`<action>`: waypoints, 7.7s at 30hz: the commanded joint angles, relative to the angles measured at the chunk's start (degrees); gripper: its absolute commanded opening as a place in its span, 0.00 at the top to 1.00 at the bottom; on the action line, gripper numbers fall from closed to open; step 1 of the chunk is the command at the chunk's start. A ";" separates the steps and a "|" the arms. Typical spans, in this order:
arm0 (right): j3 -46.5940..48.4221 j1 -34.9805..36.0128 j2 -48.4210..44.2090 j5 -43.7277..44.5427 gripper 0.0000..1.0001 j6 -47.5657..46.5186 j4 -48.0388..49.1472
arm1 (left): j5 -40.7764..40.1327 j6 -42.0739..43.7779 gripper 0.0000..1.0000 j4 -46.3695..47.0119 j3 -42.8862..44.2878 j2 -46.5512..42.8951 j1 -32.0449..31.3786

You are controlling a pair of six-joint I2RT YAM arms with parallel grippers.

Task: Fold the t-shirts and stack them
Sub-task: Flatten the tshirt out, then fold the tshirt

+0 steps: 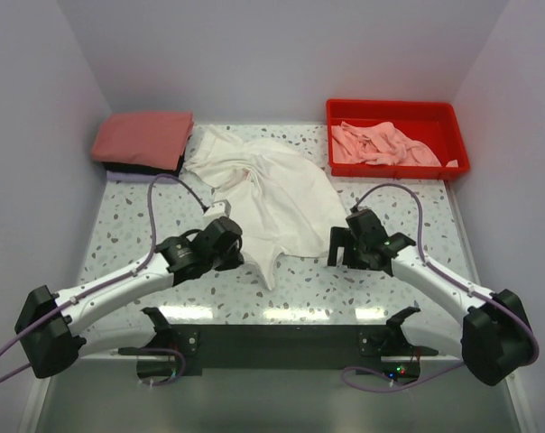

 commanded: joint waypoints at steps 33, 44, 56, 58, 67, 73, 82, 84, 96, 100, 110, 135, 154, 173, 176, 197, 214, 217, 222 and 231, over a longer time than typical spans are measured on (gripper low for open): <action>-9.90 0.69 6.83 -3.16 0.56 27.13 21.58 | -2.27 12.07 1.00 11.26 1.88 -7.24 8.75; -12.46 0.78 7.63 -0.61 0.93 29.26 22.73 | -3.58 11.98 1.00 10.73 1.61 -8.82 9.54; -3.24 0.69 0.68 18.35 1.00 8.90 2.70 | -11.49 11.28 1.00 10.99 2.93 -7.68 12.70; -0.07 0.34 1.29 23.00 1.00 5.97 -0.72 | -12.11 12.07 1.00 11.69 4.85 -6.02 15.16; 15.65 -1.41 10.52 36.18 1.00 -3.52 -0.64 | -11.58 16.29 1.00 12.40 17.67 0.93 25.62; 25.33 -2.47 5.70 37.89 1.00 -17.84 9.07 | -15.62 17.78 1.00 12.92 28.21 -0.82 28.18; 45.01 -3.26 -0.89 31.29 1.00 -36.21 7.96 | -24.06 26.21 1.00 13.36 45.54 -6.18 28.27; 49.56 -3.26 -2.21 29.45 1.00 -38.24 7.35 | -25.99 28.85 1.00 13.45 49.75 -7.49 28.27; 75.86 -3.26 -8.63 10.76 1.00 -40.89 -3.71 | -17.68 37.03 1.00 12.13 76.04 -11.54 28.18; 81.93 -3.26 -10.48 4.23 1.00 -39.04 -7.68 | -12.30 37.12 1.00 12.23 80.53 -13.39 28.18; 86.51 -3.17 -11.19 3.69 1.00 -38.16 -10.76 | -8.15 38.26 1.00 11.96 85.82 -10.49 28.27; 35.62 -12.23 34.76 23.64 1.00 -34.20 14.02 | -17.48 40.81 1.00 21.08 47.15 52.35 31.96; 42.03 -15.04 43.48 24.96 1.00 -36.84 14.38 | -12.82 40.54 1.00 23.91 53.98 60.16 34.68; 44.94 -16.80 45.68 23.20 1.00 -38.60 13.76 | -6.66 41.34 1.00 19.69 71.32 67.83 37.41; 43.89 -16.80 44.81 22.06 1.00 -39.12 13.50 | -6.05 40.03 1.00 21.36 63.95 62.91 37.41; 32.11 -16.71 29.09 18.98 1.00 -34.03 7.35 | -1.20 23.68 1.00 19.00 18.08 19.96 36.18; 26.48 -16.27 19.50 18.63 1.00 -30.07 1.55 | -9.99 10.76 1.00 -0.33 7.06 -5.56 26.69; 26.13 -16.18 18.53 18.28 1.00 -29.99 0.49 | -11.41 9.44 1.00 -3.68 7.24 -10.13 26.42; 25.16 -15.92 17.82 18.89 1.00 -29.81 -1.35 | -9.21 8.39 1.00 -5.53 5.05 -15.23 26.24; 21.57 -15.48 15.54 20.65 0.98 -28.14 -1.53 | -6.49 6.45 1.00 -9.75 1.44 -19.09 26.24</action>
